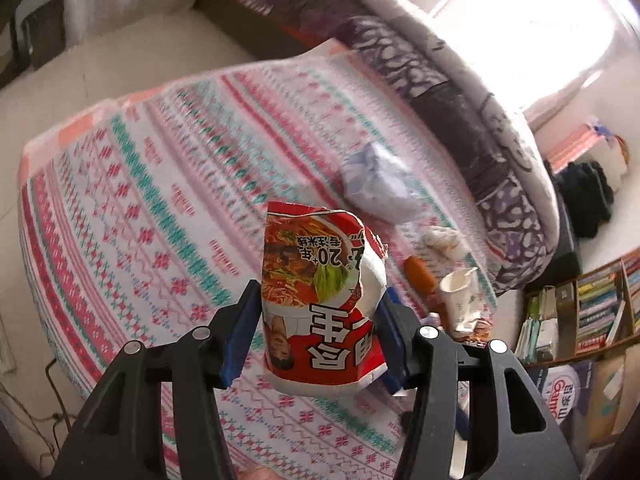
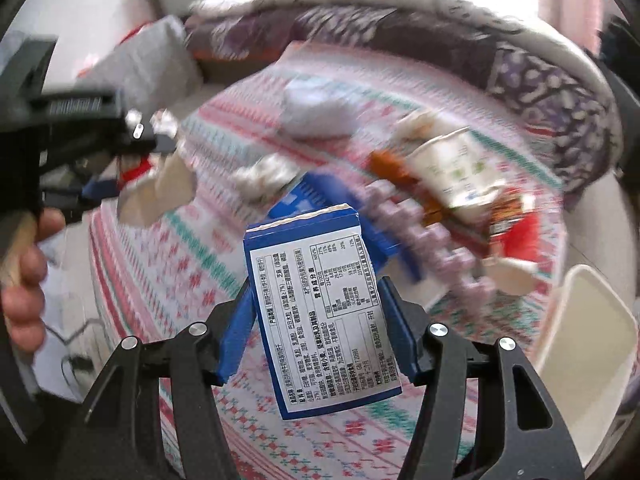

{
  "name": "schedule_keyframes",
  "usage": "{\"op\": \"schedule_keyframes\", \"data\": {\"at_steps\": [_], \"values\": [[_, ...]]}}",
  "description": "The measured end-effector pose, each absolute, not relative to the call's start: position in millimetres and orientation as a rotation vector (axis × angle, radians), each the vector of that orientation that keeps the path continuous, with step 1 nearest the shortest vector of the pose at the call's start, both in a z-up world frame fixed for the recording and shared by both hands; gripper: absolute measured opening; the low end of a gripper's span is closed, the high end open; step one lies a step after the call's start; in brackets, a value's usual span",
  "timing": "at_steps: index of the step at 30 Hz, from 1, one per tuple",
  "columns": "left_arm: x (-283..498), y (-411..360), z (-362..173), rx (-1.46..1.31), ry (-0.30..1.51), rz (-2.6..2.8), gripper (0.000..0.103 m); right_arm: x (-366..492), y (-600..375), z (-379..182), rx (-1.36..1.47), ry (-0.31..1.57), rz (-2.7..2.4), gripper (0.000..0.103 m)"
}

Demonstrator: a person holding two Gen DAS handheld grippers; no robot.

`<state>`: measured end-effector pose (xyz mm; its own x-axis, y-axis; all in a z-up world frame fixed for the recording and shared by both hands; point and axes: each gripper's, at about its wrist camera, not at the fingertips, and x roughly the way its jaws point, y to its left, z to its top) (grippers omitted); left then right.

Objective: Collect trash
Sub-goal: 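Carry both items over the white bin and open both tools to drop them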

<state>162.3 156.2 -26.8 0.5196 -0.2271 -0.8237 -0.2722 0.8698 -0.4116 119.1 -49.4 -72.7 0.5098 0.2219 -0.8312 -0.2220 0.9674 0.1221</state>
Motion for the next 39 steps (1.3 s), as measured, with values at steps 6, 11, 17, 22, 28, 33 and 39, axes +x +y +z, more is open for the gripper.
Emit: {"op": "schedule_keyframes", "data": {"at_steps": [6, 11, 17, 22, 28, 33, 39], "values": [[159, 116, -9, -0.444, 0.942, -0.027, 0.054, 104, -99, -51, 0.071, 0.898, 0.126, 0.057], [150, 71, 5, -0.328, 0.854, -0.082, 0.055, 97, -141, -39, 0.111, 0.828, -0.013, 0.057], [136, 10, 13, -0.178, 0.778, -0.162, 0.056, 87, -188, -32, 0.148, 0.778, -0.17, 0.058], [123, -35, 10, -0.086, 0.749, -0.231, 0.056, 75, -227, -27, 0.187, 0.755, -0.294, 0.058], [109, -87, -1, -0.012, 0.766, -0.336, 0.056, 66, -280, -30, 0.275, 0.796, -0.423, 0.058], [100, -128, -17, 0.034, 0.807, -0.414, 0.056, 56, -312, -31, 0.309, 0.817, -0.524, 0.062], [89, -168, -33, 0.065, 0.856, -0.484, 0.057, 34, -350, -20, 0.369, 0.748, -0.654, 0.088]]}}
